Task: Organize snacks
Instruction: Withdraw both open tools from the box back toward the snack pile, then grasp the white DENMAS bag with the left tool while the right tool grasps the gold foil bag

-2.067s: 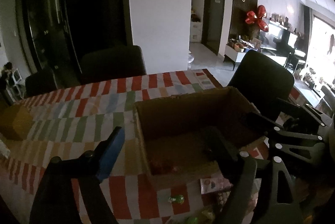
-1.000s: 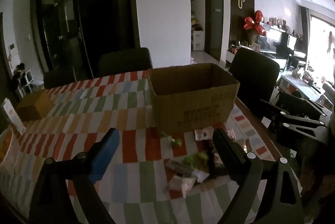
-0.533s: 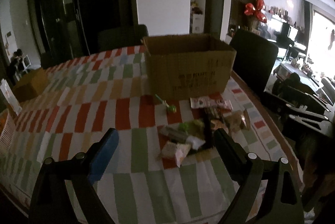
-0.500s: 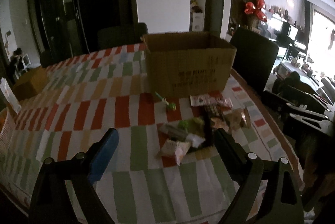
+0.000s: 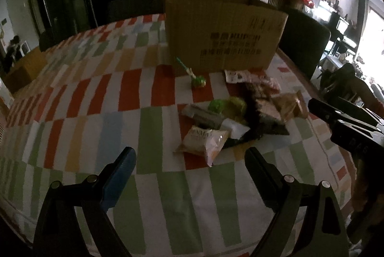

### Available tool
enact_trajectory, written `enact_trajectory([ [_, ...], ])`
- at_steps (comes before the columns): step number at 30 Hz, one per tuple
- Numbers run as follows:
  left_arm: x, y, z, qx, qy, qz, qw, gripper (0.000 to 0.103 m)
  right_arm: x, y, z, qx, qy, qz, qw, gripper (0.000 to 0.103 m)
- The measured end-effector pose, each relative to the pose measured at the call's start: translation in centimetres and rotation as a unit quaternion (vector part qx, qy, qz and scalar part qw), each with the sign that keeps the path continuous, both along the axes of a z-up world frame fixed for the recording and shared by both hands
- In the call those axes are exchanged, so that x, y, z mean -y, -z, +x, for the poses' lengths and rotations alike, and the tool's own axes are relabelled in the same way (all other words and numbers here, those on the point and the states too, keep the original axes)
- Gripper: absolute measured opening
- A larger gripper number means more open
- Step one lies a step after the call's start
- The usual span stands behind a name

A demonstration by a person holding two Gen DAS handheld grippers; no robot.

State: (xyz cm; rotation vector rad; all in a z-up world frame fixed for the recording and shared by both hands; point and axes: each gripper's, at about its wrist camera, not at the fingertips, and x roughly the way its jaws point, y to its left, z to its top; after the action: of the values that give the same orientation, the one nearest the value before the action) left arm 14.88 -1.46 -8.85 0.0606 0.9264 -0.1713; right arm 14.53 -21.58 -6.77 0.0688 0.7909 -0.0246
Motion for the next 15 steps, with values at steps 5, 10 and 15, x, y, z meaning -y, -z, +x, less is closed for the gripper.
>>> enact_trajectory([
  [5, 0.0, 1.8, 0.9, -0.019, 0.004, -0.005, 0.9998, 0.093, 0.3, 1.4, 0.8, -0.016, 0.01, 0.004, 1.0, 0.08],
  [10, 0.3, 3.3, 2.1, -0.036, 0.007, -0.002, 0.9993, 0.092, 0.6, 2.7, 1.8, -0.027, 0.022, 0.005, 0.999, 0.08],
  [15, 0.3, 4.2, 3.0, -0.045, 0.009, -0.004, 0.999, 0.092, 0.9, 3.7, 2.8, -0.04, 0.029, 0.008, 0.999, 0.08],
])
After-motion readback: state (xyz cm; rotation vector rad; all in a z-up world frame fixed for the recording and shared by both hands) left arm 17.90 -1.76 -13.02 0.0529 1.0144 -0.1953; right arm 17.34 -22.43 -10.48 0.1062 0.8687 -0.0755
